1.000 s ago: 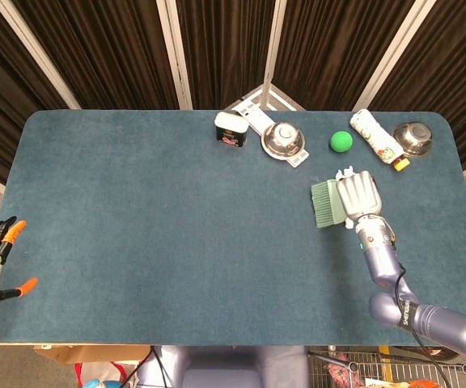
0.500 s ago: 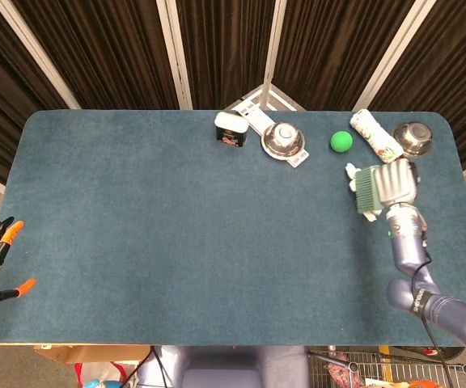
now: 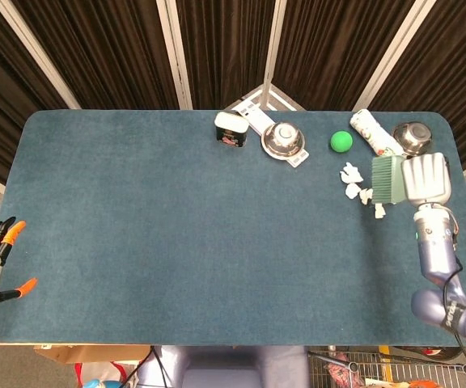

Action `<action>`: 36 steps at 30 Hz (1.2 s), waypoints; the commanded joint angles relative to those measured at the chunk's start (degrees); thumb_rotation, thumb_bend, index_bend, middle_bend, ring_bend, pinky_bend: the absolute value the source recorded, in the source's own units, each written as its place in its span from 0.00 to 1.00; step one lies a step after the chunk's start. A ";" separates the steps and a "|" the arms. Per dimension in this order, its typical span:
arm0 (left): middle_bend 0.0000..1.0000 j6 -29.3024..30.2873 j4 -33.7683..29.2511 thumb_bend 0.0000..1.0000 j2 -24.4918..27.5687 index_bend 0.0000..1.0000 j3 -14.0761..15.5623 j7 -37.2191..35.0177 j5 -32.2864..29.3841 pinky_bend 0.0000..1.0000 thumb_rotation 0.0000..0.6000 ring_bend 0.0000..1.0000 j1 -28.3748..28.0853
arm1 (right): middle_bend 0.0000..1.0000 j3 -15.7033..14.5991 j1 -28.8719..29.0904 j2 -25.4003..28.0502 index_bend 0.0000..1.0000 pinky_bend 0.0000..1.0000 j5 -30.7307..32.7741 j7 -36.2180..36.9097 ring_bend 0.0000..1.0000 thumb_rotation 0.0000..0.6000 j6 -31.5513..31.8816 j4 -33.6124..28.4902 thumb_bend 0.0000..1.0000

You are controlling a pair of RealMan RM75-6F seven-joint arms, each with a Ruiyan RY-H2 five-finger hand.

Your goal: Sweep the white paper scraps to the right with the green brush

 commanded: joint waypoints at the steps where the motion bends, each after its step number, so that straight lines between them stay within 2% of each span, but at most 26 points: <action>1: 0.00 0.45 0.43 0.00 -0.33 0.00 -0.01 0.62 0.36 0.00 1.00 0.00 0.07 | 0.90 -0.42 -3.94 3.92 0.85 0.85 -4.76 7.79 0.92 1.00 3.29 -9.66 0.61; 7: 0.00 1.27 1.17 0.00 -1.23 0.00 0.02 1.53 1.28 0.00 1.00 0.00 0.11 | 0.90 -0.75 -5.79 3.09 0.85 0.85 -8.90 12.84 0.92 1.00 5.16 -18.73 0.61; 12: 0.00 1.29 1.59 0.00 -1.76 0.00 0.17 2.29 1.70 0.00 1.00 0.00 0.01 | 0.90 -0.52 -5.48 -0.42 0.85 0.85 -10.31 14.06 0.92 1.00 5.26 -24.77 0.61; 16: 0.00 1.40 1.67 0.00 -1.96 0.00 0.01 2.36 1.36 0.00 1.00 0.00 0.09 | 0.90 -0.52 -4.45 -4.86 0.85 0.85 -9.55 11.70 0.92 1.00 5.22 -26.08 0.61; 22: 0.00 1.92 1.88 0.00 -1.92 0.00 -0.13 2.01 1.24 0.00 1.00 0.00 0.33 | 0.90 -0.22 -3.13 -13.51 0.83 0.85 -6.03 8.52 0.92 1.00 5.54 -23.78 0.61; 23: 0.00 1.98 1.96 0.00 -1.92 0.00 -0.13 2.00 1.29 0.00 1.00 0.00 0.36 | 0.90 -0.27 -2.95 -14.86 0.81 0.85 -5.56 7.87 0.91 1.00 5.70 -23.04 0.61; 24: 0.00 2.07 2.07 0.00 -1.93 0.00 -0.12 1.98 1.36 0.00 1.00 0.00 0.38 | 0.90 -0.33 -2.69 -16.64 0.73 0.85 -5.13 6.82 0.90 1.00 6.13 -21.83 0.61; 26: 0.00 2.17 2.13 0.00 -1.92 0.00 -0.07 1.77 1.39 0.00 1.00 0.00 0.47 | 0.89 -0.44 -2.40 -19.27 0.55 0.84 -4.42 4.83 0.87 1.00 7.14 -19.66 0.58; 28: 0.00 2.26 2.20 0.00 -1.88 0.00 -0.08 1.63 1.39 0.00 1.00 0.00 0.52 | 0.87 -0.50 -2.19 -20.52 0.29 0.83 -3.21 2.80 0.84 1.00 7.71 -18.51 0.48; 31: 0.00 2.23 2.27 0.00 -1.77 0.00 -0.10 1.30 1.25 0.00 1.00 0.00 0.58 | 0.87 -0.74 -1.93 -20.80 0.05 0.83 -0.51 -1.17 0.84 1.00 8.40 -18.27 0.40; 33: 0.00 2.19 2.32 0.00 -1.72 0.00 -0.11 1.18 1.16 0.00 1.00 0.00 0.60 | 0.86 -1.06 -1.93 -20.25 0.00 0.83 0.50 -3.12 0.84 1.00 8.94 -18.73 0.37; 36: 0.00 2.29 2.34 0.00 -1.67 0.00 -0.11 1.14 1.16 0.00 1.00 0.00 0.67 | 0.86 -1.86 -2.35 -18.89 0.00 0.83 0.71 -5.03 0.84 1.00 10.23 -19.35 0.34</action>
